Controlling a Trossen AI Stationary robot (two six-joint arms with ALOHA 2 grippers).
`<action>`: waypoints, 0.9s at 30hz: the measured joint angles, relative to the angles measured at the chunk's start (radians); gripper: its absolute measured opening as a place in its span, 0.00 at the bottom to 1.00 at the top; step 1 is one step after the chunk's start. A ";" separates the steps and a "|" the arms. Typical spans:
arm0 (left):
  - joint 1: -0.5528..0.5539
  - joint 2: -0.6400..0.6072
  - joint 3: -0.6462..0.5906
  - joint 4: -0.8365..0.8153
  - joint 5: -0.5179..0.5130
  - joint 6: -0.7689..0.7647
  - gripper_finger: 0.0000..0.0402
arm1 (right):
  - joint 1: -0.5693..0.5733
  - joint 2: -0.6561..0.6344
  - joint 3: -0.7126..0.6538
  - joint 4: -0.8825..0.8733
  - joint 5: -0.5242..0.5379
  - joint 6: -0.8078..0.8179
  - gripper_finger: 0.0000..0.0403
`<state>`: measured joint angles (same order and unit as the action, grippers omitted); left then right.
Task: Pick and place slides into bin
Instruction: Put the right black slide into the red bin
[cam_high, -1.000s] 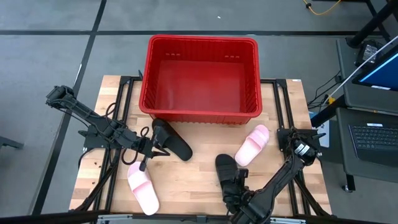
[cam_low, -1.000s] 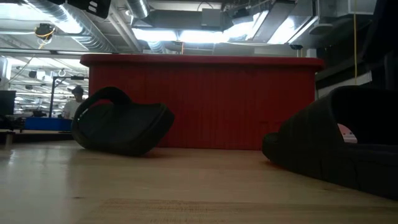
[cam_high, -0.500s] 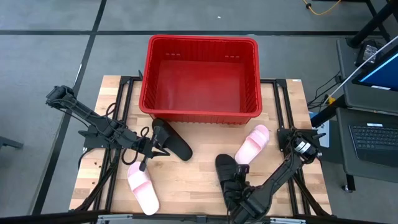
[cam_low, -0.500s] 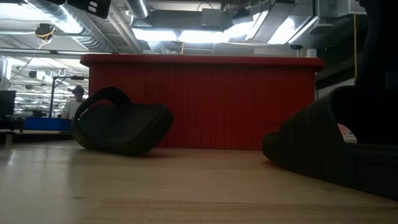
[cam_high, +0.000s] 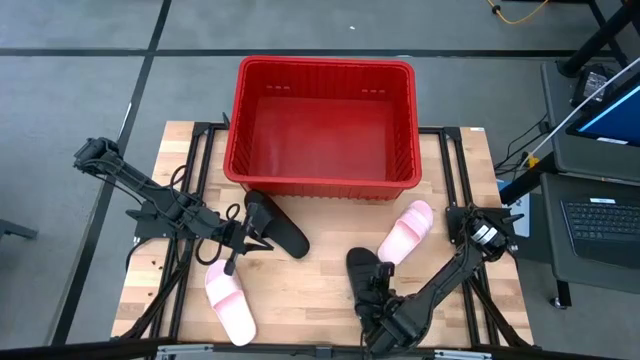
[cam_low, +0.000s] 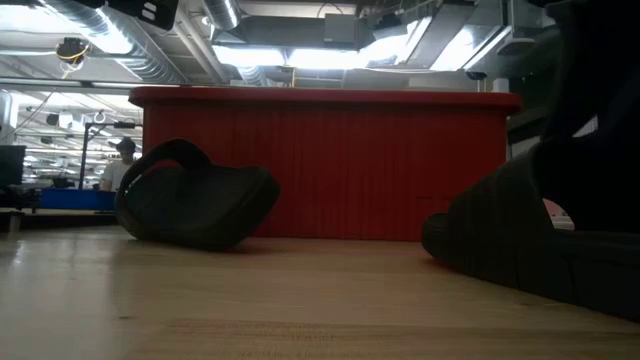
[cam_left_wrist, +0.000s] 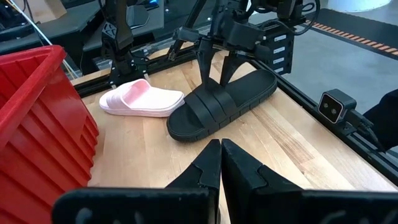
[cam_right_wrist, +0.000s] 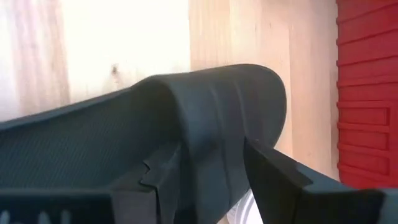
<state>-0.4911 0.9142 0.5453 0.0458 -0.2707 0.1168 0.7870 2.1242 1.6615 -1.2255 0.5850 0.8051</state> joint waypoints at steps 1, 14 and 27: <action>0.000 0.000 0.000 -0.002 0.000 0.000 0.02 | -0.005 0.000 0.000 0.000 -0.001 0.000 0.42; 0.000 0.000 0.000 -0.045 0.000 -0.002 0.01 | -0.008 0.000 0.000 0.002 -0.037 -0.017 0.32; 0.000 0.000 0.000 -0.044 -0.001 -0.011 0.02 | -0.040 0.000 0.000 0.003 -0.038 -0.031 0.15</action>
<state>-0.4911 0.9142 0.5453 0.0013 -0.2714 0.1063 0.7467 2.1242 1.6615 -1.2221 0.5472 0.7738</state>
